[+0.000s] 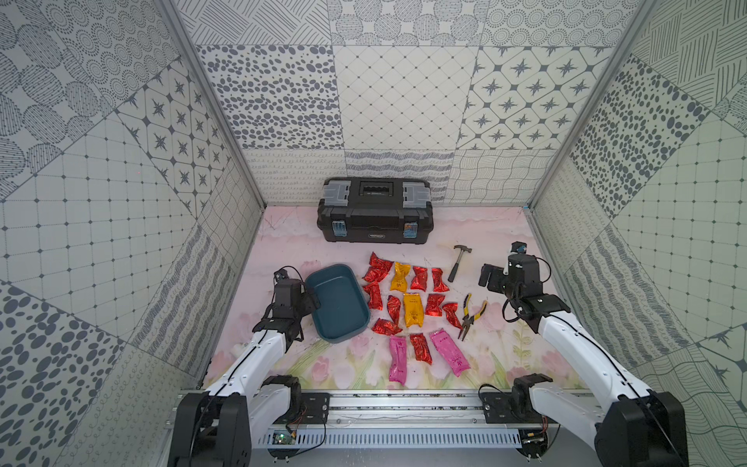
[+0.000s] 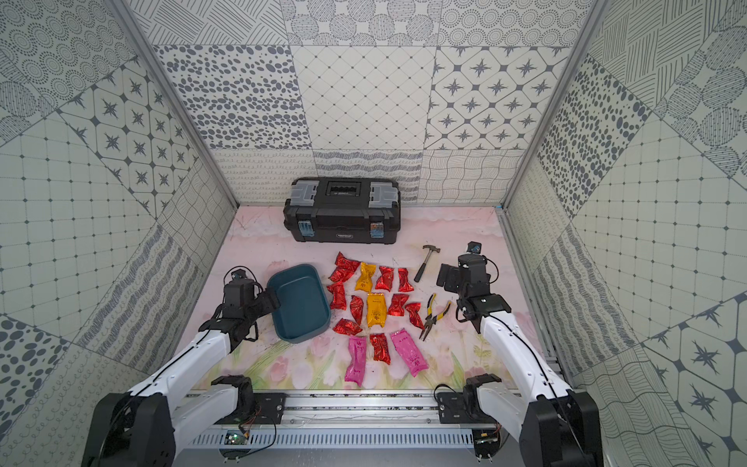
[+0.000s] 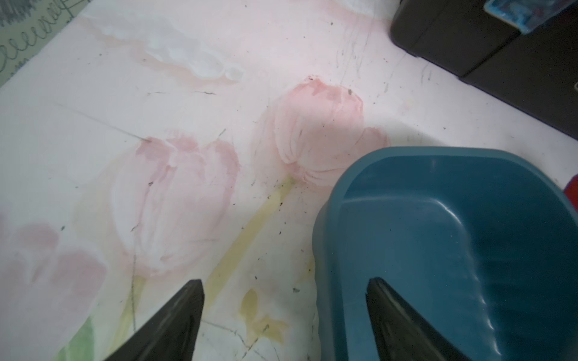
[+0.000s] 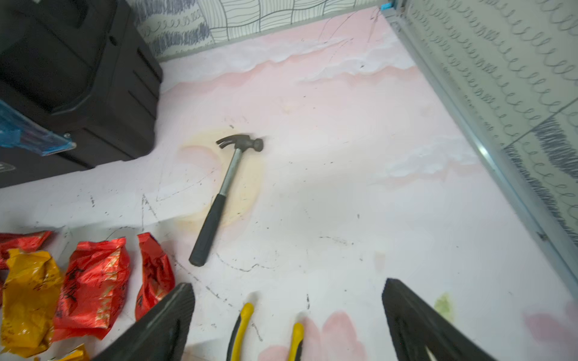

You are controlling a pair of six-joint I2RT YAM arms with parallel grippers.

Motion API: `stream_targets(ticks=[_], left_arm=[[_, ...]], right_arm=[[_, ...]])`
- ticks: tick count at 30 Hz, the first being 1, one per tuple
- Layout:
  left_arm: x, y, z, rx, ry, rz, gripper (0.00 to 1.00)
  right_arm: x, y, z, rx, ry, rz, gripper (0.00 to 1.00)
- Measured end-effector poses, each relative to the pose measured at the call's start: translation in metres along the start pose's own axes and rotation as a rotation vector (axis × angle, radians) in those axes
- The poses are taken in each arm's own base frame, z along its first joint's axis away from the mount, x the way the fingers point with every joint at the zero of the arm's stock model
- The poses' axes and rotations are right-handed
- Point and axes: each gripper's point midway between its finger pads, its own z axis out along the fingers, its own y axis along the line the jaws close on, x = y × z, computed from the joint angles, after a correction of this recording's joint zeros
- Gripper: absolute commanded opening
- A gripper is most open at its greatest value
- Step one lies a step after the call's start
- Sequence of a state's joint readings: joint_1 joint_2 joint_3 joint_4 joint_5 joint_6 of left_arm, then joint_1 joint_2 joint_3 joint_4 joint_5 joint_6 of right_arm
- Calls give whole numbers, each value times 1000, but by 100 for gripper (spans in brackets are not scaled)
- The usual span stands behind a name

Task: Take the tea bags out of the storage box
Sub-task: Reset both arms

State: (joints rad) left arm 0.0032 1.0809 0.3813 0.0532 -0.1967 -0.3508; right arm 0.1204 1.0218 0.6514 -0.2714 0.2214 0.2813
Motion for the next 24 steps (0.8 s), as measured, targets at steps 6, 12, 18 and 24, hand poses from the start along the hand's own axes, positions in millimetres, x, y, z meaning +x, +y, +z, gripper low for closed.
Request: stream_targets(ticks=[6,12,18,24], left_arm=[[-4,-17,27,82,-67,88,88],[-8,-33,53,154,-126,148,91],[-21,-50,64,194,-164,200,99],[-34,-61,63,218,-211,237,99]], right_arm=[[15,-21,14,6,-23,-48,99],[53,-16,34,-65,-11,-117,99],[32,0,54,-134,-130,-145,99],[39,13,96,-190,-166,-165,98]])
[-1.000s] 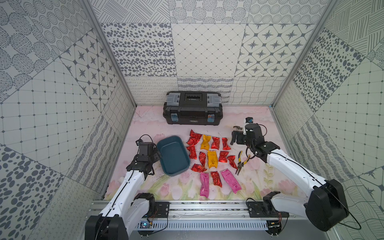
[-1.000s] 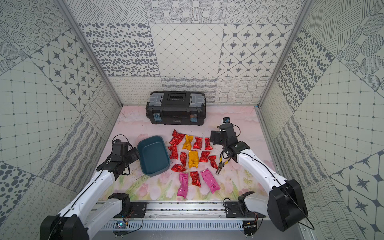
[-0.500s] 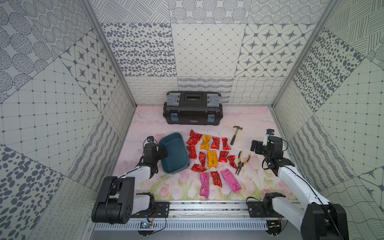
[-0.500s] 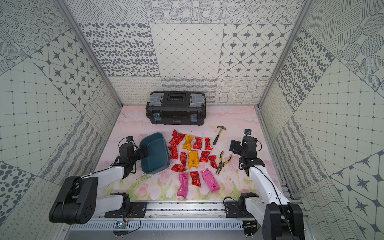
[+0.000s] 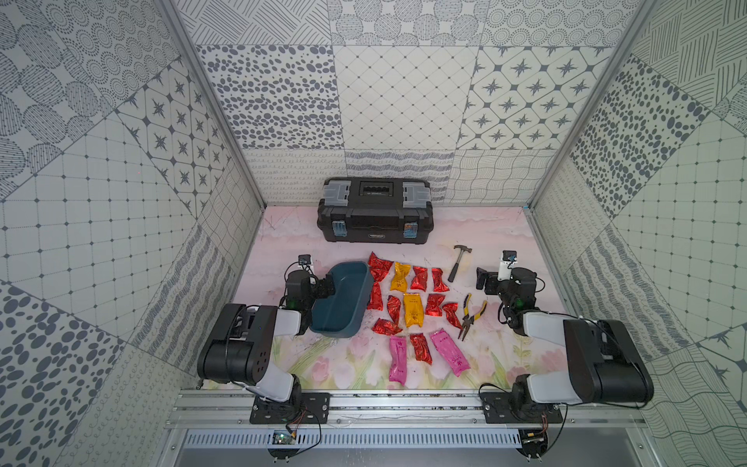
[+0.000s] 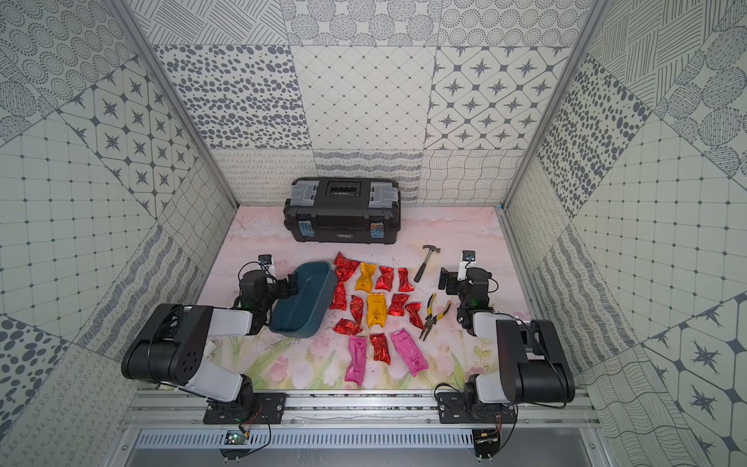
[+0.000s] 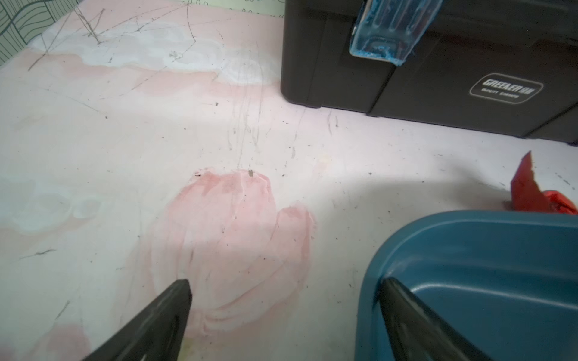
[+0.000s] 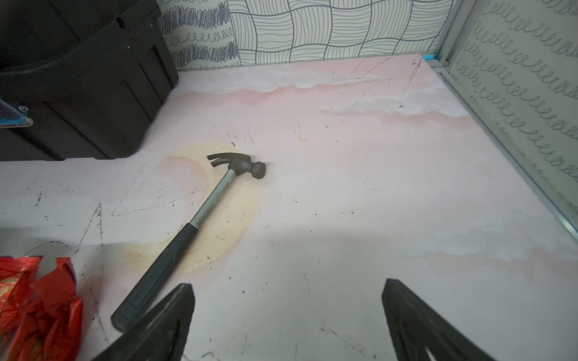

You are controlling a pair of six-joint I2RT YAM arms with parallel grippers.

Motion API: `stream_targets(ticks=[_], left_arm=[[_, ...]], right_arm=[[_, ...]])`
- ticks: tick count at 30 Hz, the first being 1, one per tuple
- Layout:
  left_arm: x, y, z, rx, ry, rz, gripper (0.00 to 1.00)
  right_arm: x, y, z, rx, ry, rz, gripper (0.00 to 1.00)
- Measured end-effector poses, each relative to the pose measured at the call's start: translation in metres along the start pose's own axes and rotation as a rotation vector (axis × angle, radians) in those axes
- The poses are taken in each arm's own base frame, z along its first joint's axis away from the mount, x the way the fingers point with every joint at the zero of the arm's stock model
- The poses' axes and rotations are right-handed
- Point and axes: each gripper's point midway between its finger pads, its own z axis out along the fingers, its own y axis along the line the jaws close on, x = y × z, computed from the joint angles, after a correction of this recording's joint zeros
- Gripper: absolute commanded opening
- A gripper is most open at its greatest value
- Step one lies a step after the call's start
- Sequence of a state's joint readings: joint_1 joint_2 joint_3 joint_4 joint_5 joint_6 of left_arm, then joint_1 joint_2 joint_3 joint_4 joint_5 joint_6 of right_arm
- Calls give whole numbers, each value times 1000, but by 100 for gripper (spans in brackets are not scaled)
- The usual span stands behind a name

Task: Take the tea bags out of the storage box
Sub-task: Reset both arms

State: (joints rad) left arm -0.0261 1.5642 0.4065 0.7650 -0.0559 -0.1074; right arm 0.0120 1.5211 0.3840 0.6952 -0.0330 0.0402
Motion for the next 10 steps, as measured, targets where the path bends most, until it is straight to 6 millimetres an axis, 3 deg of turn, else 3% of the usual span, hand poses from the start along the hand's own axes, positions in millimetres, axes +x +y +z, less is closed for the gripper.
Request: stream_targets(ticks=[2,10], left_arm=[[-3,-1,0,2,-9,7,99],[-7,-2,1,7,-23,19,99]], right_arm=[[12,2,5,-13,33,-6,98],[-10,4,7,-28,-49,-9,98]])
